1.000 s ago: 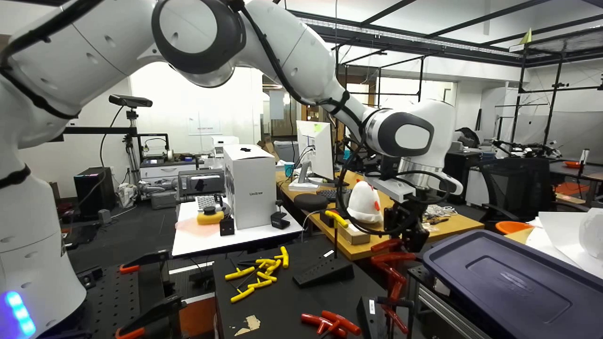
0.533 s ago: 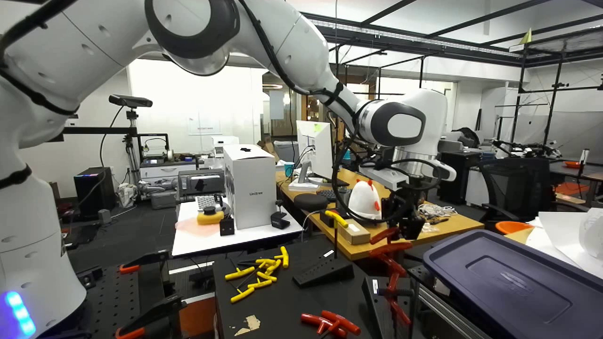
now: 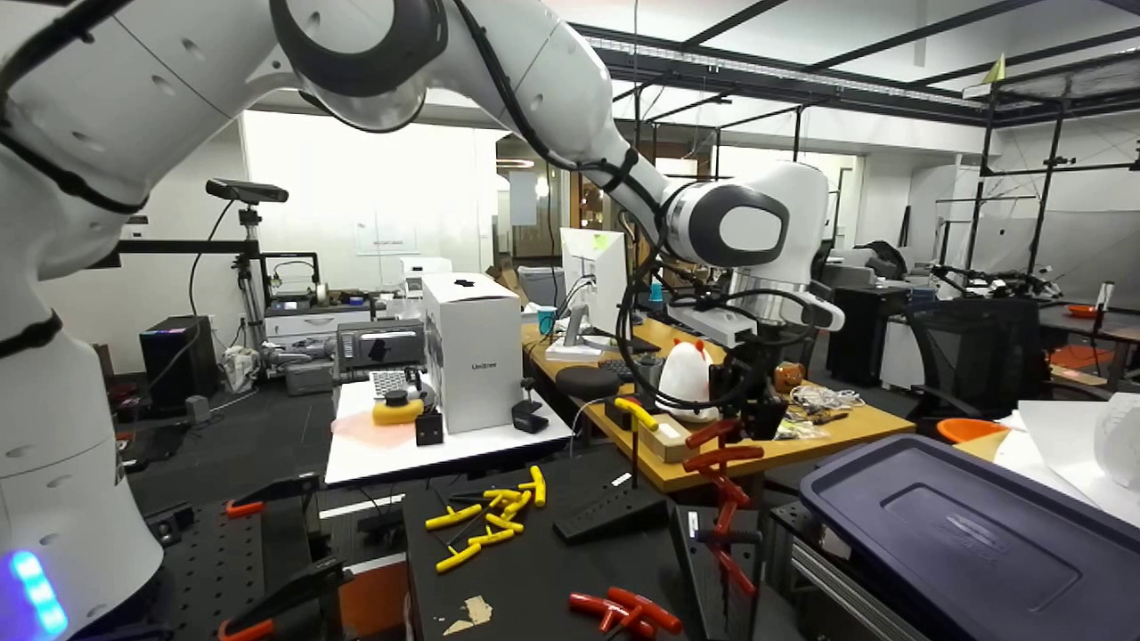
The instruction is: Pick up the orange object tool and put it on the table
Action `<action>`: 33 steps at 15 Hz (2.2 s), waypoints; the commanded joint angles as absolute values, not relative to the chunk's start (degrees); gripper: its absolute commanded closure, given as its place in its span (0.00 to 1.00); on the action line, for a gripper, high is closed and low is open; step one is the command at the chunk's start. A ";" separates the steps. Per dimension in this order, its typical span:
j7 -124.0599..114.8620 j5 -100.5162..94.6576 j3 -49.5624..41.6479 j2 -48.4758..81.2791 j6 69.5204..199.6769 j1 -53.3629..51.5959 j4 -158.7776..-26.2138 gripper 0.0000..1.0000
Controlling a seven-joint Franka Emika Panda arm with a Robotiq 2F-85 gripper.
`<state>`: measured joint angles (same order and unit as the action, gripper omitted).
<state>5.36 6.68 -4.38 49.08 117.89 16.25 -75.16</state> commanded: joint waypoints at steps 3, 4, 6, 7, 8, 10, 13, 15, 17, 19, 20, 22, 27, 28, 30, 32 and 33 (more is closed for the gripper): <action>3.14 5.74 -5.62 44.69 118.13 14.97 -79.69 0.98; 2.99 5.68 -5.73 44.66 118.10 14.89 -79.75 0.98; 2.49 5.49 -6.02 44.65 118.01 14.68 -79.78 0.98; 1.86 5.31 -6.30 44.75 117.91 14.47 -79.66 0.98; 0.63 4.95 -6.78 44.95 117.82 14.09 -79.40 0.98; -1.44 3.85 -7.70 45.24 117.42 13.36 -79.04 0.98; -3.85 2.62 -8.60 45.51 116.92 12.66 -78.85 0.98; -5.19 1.74 -9.07 45.70 116.64 12.18 -78.76 0.98; -6.18 0.98 -9.48 45.99 116.10 11.79 -78.54 0.98; -7.09 0.35 -9.98 46.27 115.64 11.36 -78.56 0.98; -7.65 -0.02 -10.23 46.39 115.40 11.18 -78.63 0.98; -8.89 -0.87 -10.73 46.68 114.72 10.89 -78.70 0.98; -10.40 -1.76 -11.28 47.87 112.44 10.44 -77.99 0.98; -10.38 -1.81 -11.28 48.13 112.10 10.40 -77.79 0.98; -10.15 -1.79 -11.07 48.71 111.39 10.44 -77.29 0.98; -10.08 -1.79 -10.95 49.19 110.81 10.37 -76.93 0.98; -10.09 -1.74 -10.91 49.35 110.68 10.34 -76.85 0.98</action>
